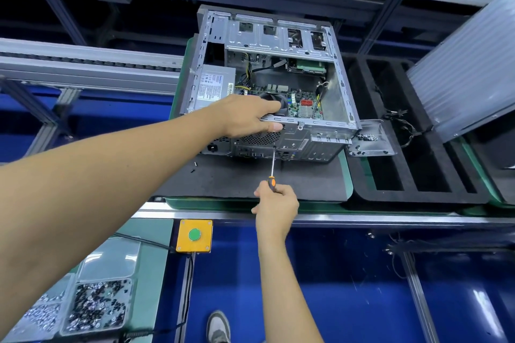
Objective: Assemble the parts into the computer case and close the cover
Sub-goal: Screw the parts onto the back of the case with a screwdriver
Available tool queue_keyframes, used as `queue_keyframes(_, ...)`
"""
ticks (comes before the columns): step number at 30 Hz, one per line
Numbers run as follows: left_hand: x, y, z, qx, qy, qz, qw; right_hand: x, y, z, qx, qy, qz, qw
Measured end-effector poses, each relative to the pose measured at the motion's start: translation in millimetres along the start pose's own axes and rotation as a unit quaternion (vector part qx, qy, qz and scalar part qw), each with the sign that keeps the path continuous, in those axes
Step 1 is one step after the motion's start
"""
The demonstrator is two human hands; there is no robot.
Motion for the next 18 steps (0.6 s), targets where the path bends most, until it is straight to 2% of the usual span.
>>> queue_keyframes(2,0.7,-0.3,-0.2,0.001,0.002,0.006,1.0,2.2,0.2,0.0,-0.036,0.06,-0.148,0.986)
queue_keyframes(4,0.9,-0.6,-0.6,0.001,-0.001,0.006,1.0,0.7,0.3,4.9,-0.03,0.108,-0.201,0.973)
queue_keyframes(5,0.8,-0.8,-0.7,0.0,-0.002,0.004,1.0,-2.5,0.7,9.8,-0.006,0.101,-0.17,0.98)
queue_keyframes(7,1.2,-1.0,-0.7,0.001,-0.006,0.001,1.0,-10.4,2.2,21.2,0.05,0.003,0.024,0.998)
queue_keyframes(8,1.7,-1.2,-0.5,0.003,-0.007,0.0,1.0,-13.8,2.6,24.3,0.081,-0.075,0.147,0.983)
queue_keyframes(10,1.6,-1.5,-0.5,0.005,-0.009,-0.001,1.0,-15.6,4.6,26.2,0.139,-0.194,0.321,0.916)
queue_keyframes(11,1.0,-1.5,-0.9,0.004,-0.009,-0.001,1.0,-15.6,5.4,25.3,0.157,-0.221,0.362,0.892)
queue_keyframes(13,0.3,0.2,-1.1,0.002,-0.009,-0.002,1.0,-17.8,3.9,22.6,0.171,-0.247,0.396,0.868)
queue_keyframes(15,0.0,1.9,-1.7,0.003,-0.006,-0.002,1.0,-16.0,1.0,16.1,0.15,-0.257,0.372,0.879)
queue_keyframes(17,-0.1,2.3,-2.2,0.008,-0.002,0.0,1.0,-13.7,1.6,14.7,0.083,-0.215,0.266,0.936)
queue_keyframes(18,-0.7,2.3,-2.5,0.008,-0.002,0.0,1.0,-11.6,3.7,14.9,0.036,-0.158,0.195,0.967)
Point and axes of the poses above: each hand's wrist, its own z-axis towards the middle knuckle, its own y-axis out of the back of the hand, x = y × z, the point moved 3 cm from there along z, towards the middle knuckle, and after that the axes turned 14 degrees about y, right-handed, at the moved point
